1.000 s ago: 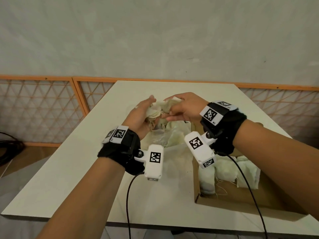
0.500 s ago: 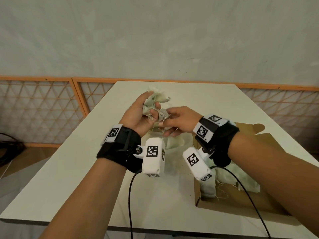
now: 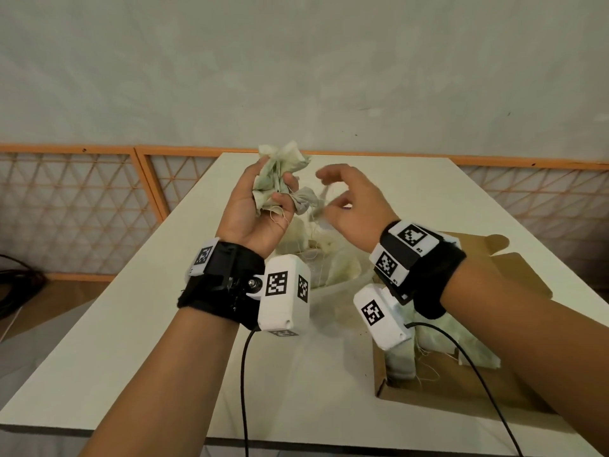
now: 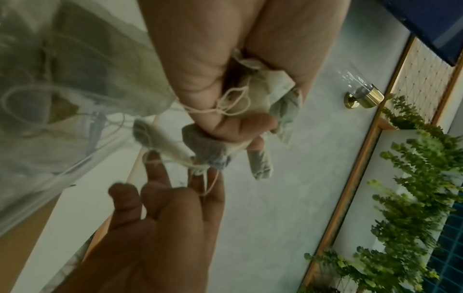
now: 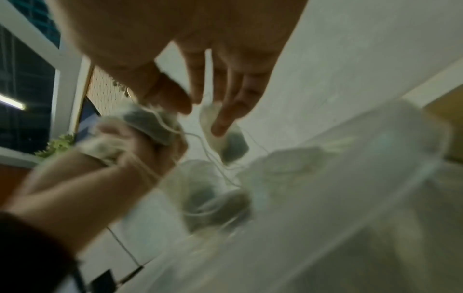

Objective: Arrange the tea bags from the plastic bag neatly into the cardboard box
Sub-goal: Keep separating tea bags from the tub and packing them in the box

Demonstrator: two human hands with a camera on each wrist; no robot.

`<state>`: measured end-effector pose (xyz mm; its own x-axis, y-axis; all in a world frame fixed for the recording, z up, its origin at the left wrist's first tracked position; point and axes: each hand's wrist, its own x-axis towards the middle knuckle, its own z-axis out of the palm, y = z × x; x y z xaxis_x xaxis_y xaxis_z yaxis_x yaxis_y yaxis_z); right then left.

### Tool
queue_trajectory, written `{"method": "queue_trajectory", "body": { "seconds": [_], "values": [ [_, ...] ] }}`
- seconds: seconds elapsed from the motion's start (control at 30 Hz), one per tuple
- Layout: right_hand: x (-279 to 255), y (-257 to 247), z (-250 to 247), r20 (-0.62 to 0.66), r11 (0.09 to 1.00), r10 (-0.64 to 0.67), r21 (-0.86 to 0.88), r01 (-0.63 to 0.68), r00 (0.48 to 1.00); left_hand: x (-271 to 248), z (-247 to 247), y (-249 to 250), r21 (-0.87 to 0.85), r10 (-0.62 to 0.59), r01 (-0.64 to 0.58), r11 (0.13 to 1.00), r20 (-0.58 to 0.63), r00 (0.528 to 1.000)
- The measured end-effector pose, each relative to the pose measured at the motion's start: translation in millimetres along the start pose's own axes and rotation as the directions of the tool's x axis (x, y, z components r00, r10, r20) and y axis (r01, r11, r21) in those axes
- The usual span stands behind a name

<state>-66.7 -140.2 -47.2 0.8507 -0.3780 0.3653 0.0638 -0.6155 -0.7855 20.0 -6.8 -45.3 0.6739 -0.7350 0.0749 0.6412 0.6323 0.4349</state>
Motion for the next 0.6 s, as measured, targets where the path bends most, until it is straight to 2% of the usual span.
{"method": "queue_trajectory", "body": {
  "seconds": [0.03,0.1,0.23,0.3,0.4,0.47,0.53,0.6],
  "values": [
    [-2,-3,2,0.073,0.997,-0.022,0.078,0.016,0.997,0,-1,-2,-0.003,-0.005,0.005,1.000,0.000,1.000],
    [-2,-1,7,0.199,0.997,-0.033,0.077,0.018,0.979,1,0,-4,-0.022,-0.018,0.019,1.000,0.013,1.000],
    [2,15,12,0.311,0.983,0.065,-0.186,-0.006,0.948,-5,3,-3,-0.096,-0.047,0.057,0.994,0.110,0.993],
    [3,25,12,0.325,0.965,0.127,-0.259,-0.041,0.937,-10,6,1,-0.134,-0.059,0.083,0.987,0.177,0.982],
    [7,29,8,0.293,0.967,0.217,-0.198,-0.163,0.931,-17,12,6,-0.207,-0.053,0.113,0.972,0.275,0.960],
    [6,24,2,0.291,0.962,0.250,-0.179,-0.204,0.924,-21,14,3,-0.214,-0.054,0.113,0.970,0.265,0.963],
    [-2,10,-8,0.280,0.974,0.218,-0.122,-0.190,0.935,-22,11,-5,-0.200,-0.066,0.111,0.973,0.215,0.974],
    [-17,-6,-23,0.321,0.988,0.121,0.054,-0.146,0.939,-23,5,-17,-0.215,-0.088,0.124,0.969,0.172,0.981]
  ]
}}
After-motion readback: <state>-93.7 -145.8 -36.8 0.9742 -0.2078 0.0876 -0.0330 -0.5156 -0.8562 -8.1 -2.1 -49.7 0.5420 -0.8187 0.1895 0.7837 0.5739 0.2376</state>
